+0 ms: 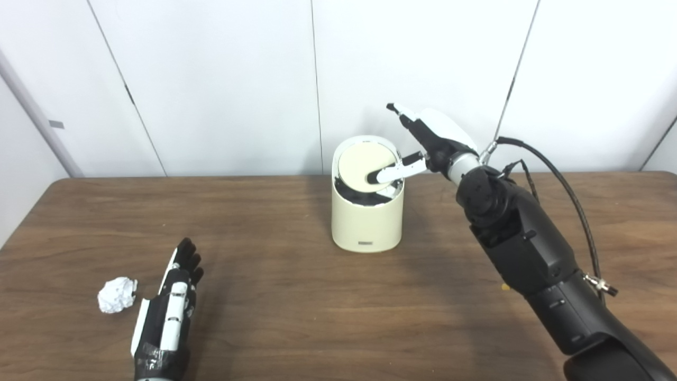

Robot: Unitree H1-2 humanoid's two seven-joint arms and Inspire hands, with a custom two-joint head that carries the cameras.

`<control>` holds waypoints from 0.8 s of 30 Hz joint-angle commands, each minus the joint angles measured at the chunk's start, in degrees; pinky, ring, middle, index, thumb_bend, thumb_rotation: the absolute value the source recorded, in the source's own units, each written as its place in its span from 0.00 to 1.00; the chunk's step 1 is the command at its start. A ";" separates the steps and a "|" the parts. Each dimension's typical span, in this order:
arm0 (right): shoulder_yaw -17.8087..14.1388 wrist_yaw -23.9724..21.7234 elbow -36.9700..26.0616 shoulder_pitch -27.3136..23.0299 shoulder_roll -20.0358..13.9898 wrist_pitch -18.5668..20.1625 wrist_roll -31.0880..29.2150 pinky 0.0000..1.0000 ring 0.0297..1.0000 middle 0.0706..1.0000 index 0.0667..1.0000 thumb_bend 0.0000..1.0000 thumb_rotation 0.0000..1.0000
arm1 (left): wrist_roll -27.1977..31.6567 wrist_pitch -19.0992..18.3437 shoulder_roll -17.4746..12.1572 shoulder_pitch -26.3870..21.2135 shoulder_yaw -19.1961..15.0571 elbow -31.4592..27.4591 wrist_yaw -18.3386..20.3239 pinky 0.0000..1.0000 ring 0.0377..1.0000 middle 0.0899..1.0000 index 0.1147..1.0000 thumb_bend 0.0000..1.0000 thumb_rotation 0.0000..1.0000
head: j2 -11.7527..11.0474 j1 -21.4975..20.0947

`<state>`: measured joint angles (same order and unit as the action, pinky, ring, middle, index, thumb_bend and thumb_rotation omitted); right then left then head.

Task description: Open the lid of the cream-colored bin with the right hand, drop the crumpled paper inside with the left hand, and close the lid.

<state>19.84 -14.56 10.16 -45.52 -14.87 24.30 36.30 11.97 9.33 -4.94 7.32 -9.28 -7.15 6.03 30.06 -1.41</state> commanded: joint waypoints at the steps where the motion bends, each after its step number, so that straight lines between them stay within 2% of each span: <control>1: 0.38 0.09 -0.59 -2.38 -0.86 -1.21 1.05 0.98 1.00 0.99 0.98 0.90 0.34 | 0.47 0.70 1.19 1.04 0.86 1.72 -0.11 1.00 1.00 1.00 1.00 0.34 0.86 | 0.08 0.09; 9: 2.03 -0.19 -0.17 -1.97 -1.70 -2.25 2.67 0.99 1.00 1.00 0.98 0.90 0.30 | 0.62 0.17 1.30 1.26 0.74 0.95 -0.31 1.00 1.00 1.00 1.00 0.35 0.86 | 0.45 0.11; 15: 3.45 0.01 -0.04 -1.68 -2.28 -2.90 4.71 1.00 1.00 1.00 0.98 0.88 0.28 | -0.25 1.13 1.44 1.25 0.75 1.55 -0.59 1.00 1.00 1.00 1.00 0.36 0.86 | 0.46 0.11; 24: 3.36 0.94 0.20 -1.32 -2.14 -3.33 5.00 1.00 1.00 1.00 0.98 0.86 0.28 | 0.12 0.69 1.57 1.38 0.96 1.24 -0.89 1.00 1.00 1.00 1.00 0.37 0.84 | 0.30 0.20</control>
<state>22.84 -13.69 9.86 -46.31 -16.16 21.64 39.66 11.60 9.36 -4.75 7.35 -9.29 -7.24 5.16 30.32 -1.14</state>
